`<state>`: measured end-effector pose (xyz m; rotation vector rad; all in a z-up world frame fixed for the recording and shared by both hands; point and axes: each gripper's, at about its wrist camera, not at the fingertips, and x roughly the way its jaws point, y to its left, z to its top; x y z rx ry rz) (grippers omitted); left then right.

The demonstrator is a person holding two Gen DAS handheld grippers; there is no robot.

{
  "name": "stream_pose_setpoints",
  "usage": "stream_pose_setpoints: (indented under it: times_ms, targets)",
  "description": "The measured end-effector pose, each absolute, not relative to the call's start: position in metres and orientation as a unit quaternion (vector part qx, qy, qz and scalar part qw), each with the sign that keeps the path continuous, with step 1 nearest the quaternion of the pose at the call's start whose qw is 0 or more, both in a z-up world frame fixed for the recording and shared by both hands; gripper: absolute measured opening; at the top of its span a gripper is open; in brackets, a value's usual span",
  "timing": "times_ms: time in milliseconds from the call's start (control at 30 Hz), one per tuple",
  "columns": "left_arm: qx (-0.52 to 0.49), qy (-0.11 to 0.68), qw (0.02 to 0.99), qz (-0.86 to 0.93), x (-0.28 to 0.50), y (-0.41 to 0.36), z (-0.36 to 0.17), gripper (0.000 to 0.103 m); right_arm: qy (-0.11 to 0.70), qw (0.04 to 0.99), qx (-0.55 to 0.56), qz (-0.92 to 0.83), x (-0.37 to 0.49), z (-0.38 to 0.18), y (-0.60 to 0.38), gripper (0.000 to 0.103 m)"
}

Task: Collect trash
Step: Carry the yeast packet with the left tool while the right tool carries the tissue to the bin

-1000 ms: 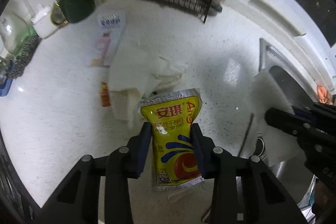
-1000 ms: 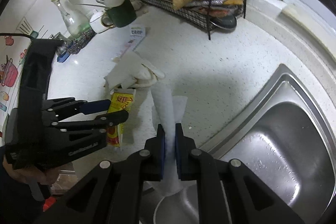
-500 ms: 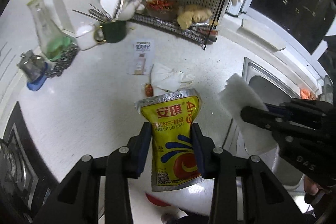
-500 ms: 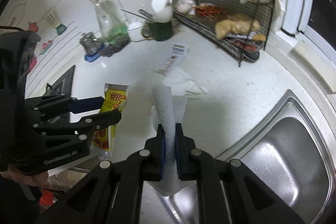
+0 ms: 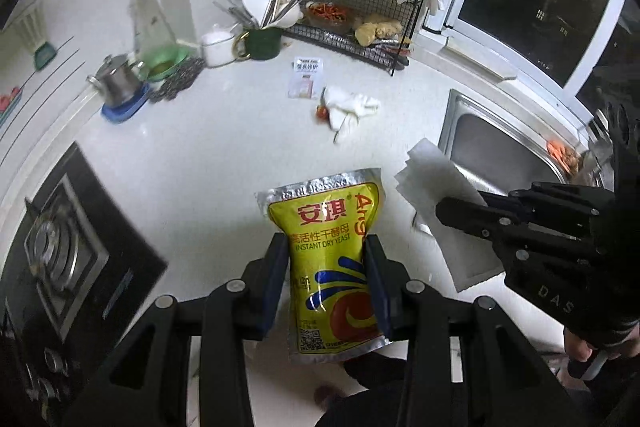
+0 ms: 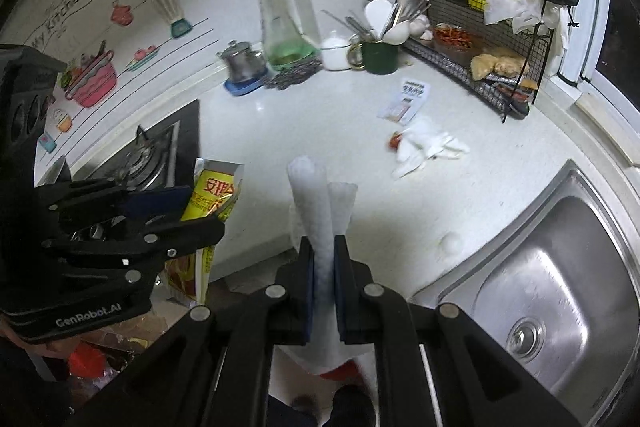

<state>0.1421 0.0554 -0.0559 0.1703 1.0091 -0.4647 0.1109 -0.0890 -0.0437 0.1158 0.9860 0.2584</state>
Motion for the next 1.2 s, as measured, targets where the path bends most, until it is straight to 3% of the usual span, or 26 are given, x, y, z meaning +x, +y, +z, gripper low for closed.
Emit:
stream_pose_setpoints:
  times_ms: [500, 1200]
  targets:
    - [0.054, 0.541, 0.810, -0.221, 0.057, 0.123, -0.138, 0.036, 0.527, 0.840, 0.049, 0.118, 0.027, -0.114, -0.023, 0.008]
    - [0.067, 0.610, 0.750, -0.245, 0.083, 0.089, -0.438, 0.038, 0.585, 0.802, 0.057, 0.105, 0.034, -0.385, -0.044, 0.008]
